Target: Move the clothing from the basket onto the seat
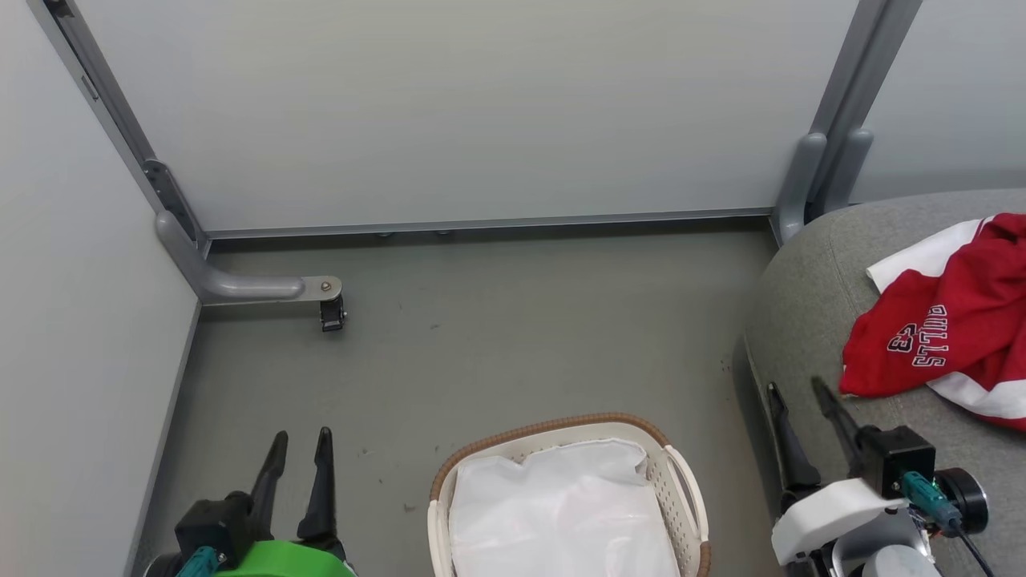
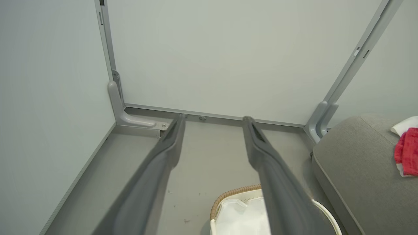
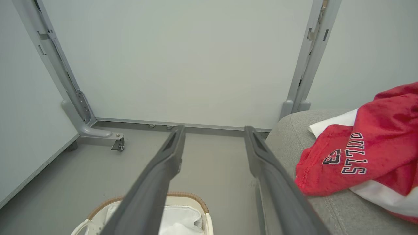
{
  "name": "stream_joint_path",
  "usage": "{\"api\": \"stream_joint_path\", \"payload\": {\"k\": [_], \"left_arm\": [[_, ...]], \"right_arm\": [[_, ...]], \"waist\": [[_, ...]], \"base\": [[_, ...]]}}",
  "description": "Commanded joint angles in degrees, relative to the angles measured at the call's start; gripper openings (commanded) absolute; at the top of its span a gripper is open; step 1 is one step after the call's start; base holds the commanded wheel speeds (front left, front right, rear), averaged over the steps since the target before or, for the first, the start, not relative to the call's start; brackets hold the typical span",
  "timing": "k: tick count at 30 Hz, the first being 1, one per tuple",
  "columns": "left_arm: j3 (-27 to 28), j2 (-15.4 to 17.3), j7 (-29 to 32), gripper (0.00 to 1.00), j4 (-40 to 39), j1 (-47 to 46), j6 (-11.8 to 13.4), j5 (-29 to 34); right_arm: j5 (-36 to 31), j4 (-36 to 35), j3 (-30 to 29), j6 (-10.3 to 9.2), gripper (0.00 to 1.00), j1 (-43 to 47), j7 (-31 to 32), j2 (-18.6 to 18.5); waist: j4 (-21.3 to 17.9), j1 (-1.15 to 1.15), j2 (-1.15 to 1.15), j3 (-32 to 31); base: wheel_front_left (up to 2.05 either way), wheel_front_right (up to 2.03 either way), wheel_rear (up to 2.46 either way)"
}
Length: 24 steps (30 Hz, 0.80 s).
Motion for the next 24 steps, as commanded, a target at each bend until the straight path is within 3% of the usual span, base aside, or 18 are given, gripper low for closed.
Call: {"api": "stream_joint_path", "payload": {"k": [1,24], "left_arm": [[-0.05,-0.04,0.10,0.00,0.47,0.07,0.00,-0.03],[2.30,0.73,5.25,0.00,0.04,-2.05,-0.02,-21.93]], "right_arm": [[0.02,0.46,0.01,0.00,0.00,0.22,0.07,0.11],[24.06,0.22,-1.97,-0.01,0.00,-0.44,6.04,0.06]], "waist": [[0.00,0.00,0.00,0.00],[-1.18,0.00,0.04,0.11]], "base": [[0.00,0.00,0.00],[0.00,0.00,0.00]]}}
